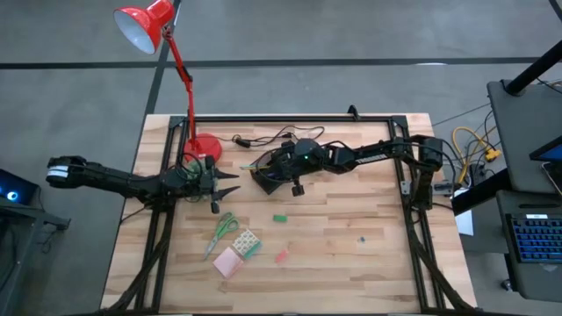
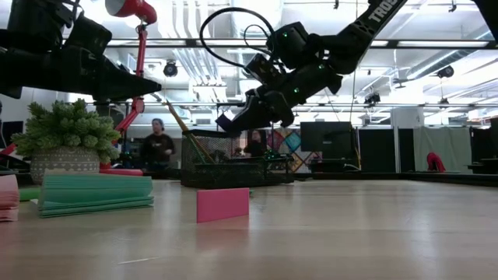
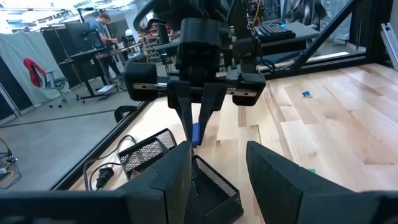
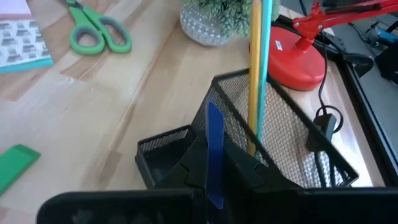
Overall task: Pick and place office supplies into organizer
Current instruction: Put the blue eraser into the black desk organizer
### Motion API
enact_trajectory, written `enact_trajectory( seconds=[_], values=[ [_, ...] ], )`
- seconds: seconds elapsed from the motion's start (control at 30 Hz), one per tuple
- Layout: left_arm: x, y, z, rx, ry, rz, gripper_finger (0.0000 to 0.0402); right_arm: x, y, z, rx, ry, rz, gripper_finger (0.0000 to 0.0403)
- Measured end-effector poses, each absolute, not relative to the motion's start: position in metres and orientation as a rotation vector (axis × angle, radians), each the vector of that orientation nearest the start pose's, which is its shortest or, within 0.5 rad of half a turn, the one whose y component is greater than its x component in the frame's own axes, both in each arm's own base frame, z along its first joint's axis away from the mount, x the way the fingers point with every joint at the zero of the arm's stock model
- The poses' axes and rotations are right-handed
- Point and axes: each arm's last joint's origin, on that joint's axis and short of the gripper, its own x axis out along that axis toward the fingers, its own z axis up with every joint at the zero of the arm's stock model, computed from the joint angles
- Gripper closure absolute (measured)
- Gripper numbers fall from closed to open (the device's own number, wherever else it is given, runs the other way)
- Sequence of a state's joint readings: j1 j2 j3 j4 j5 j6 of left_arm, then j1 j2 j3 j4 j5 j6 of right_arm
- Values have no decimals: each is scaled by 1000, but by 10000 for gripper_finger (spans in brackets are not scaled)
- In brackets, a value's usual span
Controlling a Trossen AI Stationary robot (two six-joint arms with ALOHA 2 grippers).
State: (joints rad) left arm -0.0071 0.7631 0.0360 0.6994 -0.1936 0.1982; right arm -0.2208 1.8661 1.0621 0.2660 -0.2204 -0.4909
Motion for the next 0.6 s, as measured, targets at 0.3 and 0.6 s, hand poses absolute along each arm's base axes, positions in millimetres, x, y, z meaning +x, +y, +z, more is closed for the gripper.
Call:
enact_trajectory(
  seconds=[0.3,0.6],
  values=[
    [148,5,165,201,46,184,259,393,-83,147,-360,570,140,385],
    [148,5,166,201,44,186,259,397,-87,141,-374,585,135,385]
  ],
)
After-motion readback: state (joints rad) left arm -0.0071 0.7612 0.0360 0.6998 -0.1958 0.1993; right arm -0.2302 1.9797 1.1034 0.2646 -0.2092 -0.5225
